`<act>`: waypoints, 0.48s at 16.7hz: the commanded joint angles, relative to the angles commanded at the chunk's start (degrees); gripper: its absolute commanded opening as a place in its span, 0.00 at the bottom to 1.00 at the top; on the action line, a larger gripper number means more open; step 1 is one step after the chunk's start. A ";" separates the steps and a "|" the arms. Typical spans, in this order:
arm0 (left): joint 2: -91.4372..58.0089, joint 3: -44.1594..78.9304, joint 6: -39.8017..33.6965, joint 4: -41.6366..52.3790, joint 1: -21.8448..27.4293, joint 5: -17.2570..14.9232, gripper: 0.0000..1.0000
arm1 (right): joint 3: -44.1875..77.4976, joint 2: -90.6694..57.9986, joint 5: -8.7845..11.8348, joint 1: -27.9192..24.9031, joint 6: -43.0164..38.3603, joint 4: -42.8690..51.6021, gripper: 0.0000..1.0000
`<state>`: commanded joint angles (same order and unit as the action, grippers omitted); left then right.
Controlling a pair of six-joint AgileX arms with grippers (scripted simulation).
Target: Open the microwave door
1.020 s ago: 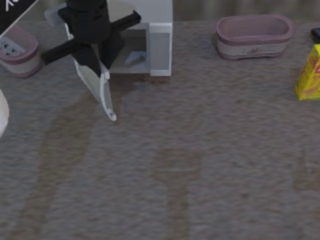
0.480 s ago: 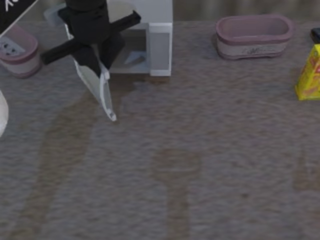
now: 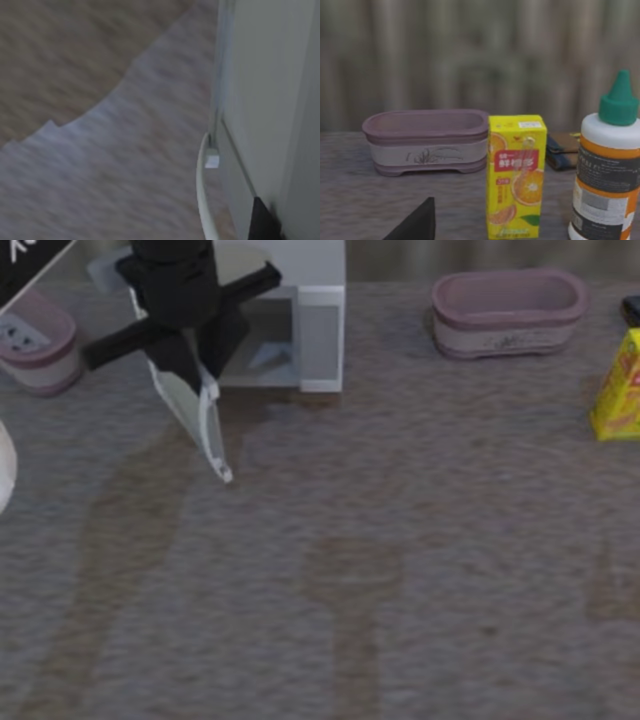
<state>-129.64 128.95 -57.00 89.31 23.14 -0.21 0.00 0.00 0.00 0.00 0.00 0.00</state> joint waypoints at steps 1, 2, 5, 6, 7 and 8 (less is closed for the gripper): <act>0.00 0.00 0.00 0.00 0.00 0.00 0.00 | 0.00 0.00 0.00 0.00 0.00 0.00 1.00; 0.00 0.00 0.00 0.00 0.00 0.00 0.00 | 0.00 0.00 0.00 0.00 0.00 0.00 1.00; 0.33 0.02 -0.02 -0.08 0.22 -0.07 0.00 | 0.00 0.00 0.00 0.00 0.00 0.00 1.00; 0.45 -0.18 0.03 -0.16 0.15 -0.07 0.00 | 0.00 0.00 0.00 0.00 0.00 0.00 1.00; 0.90 -0.92 0.26 -0.45 -0.06 -0.06 0.00 | 0.00 0.00 0.00 0.00 0.00 0.00 1.00; 1.59 -2.06 0.63 -0.91 -0.36 -0.04 0.00 | 0.00 0.00 0.00 0.00 0.00 0.00 1.00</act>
<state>-128.05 126.89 -56.37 88.40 22.78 -0.25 0.00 0.00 0.00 0.00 0.00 0.00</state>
